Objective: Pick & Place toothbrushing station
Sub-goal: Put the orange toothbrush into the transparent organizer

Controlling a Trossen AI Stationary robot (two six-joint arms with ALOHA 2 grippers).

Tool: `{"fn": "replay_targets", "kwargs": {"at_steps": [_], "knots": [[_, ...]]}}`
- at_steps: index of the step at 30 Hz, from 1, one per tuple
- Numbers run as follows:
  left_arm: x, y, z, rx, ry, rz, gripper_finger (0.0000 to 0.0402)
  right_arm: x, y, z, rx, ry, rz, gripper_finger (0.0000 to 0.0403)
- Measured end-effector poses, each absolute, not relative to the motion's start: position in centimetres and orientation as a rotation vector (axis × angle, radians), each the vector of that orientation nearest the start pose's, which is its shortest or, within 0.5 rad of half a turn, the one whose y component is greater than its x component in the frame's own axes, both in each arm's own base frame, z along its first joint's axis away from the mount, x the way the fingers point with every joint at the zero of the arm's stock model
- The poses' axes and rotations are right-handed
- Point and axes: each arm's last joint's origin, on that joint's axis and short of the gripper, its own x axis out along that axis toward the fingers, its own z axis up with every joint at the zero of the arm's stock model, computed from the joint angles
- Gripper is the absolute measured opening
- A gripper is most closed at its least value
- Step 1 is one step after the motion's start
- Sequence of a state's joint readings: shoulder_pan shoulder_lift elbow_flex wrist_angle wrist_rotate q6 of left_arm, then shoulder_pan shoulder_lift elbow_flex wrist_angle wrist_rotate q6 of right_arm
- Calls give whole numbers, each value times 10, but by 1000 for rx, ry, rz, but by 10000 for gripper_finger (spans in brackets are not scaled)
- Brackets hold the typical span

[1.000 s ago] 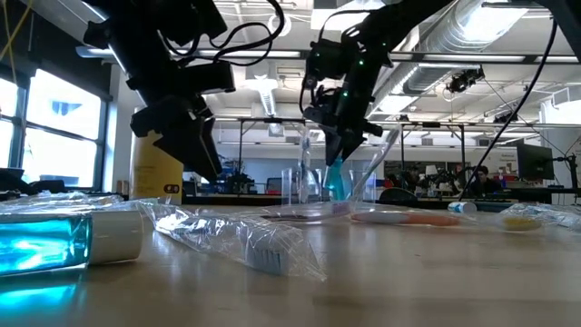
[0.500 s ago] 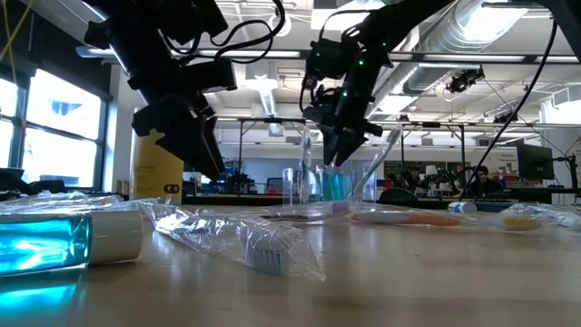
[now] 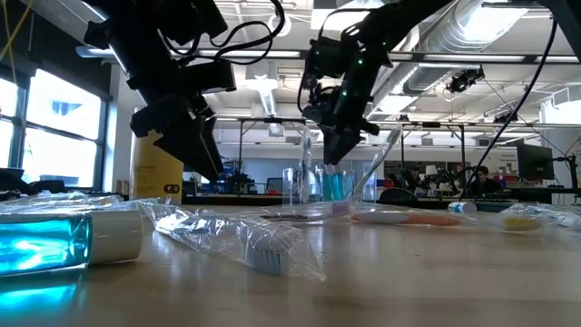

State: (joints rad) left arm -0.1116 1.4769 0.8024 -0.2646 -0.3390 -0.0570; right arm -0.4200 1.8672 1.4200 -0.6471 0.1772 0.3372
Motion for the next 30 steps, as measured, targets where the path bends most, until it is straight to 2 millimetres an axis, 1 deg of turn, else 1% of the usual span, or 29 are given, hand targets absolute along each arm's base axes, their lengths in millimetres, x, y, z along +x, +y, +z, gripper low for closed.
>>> {"fn": "replay_targets", "kwargs": {"at_steps": [3, 5, 10, 14, 17, 19, 21, 23, 25, 27, 30], "knots": [[280, -22, 184, 157, 910, 236, 228, 352, -159, 225, 421, 989, -708, 78], [280, -22, 184, 158, 910, 237, 228, 351, -154, 232, 409, 972, -699, 72], [280, -22, 184, 158, 910, 237, 228, 347, -137, 259, 370, 909, -655, 58], [280, -22, 184, 158, 910, 237, 228, 340, -111, 284, 340, 873, -569, 47], [279, -22, 183, 158, 915, 236, 228, 332, -85, 298, 340, 898, -441, 41], [279, -22, 183, 153, 920, 224, 228, 322, -69, 306, 371, 946, -336, 38], [279, -22, 183, 151, 921, 222, 228, 316, -51, 307, 402, 1021, -248, 37], [279, -22, 183, 150, 923, 222, 228, 308, -38, 307, 417, 1093, -214, 36], [279, -22, 183, 142, 924, 223, 228, 301, -26, 303, 399, 1179, -237, 36], [278, -22, 182, 131, 926, 219, 228, 298, -16, 302, 373, 1210, -284, 36], [278, -23, 182, 121, 929, 202, 228, 292, -2, 290, 357, 1287, -309, 36]]}}
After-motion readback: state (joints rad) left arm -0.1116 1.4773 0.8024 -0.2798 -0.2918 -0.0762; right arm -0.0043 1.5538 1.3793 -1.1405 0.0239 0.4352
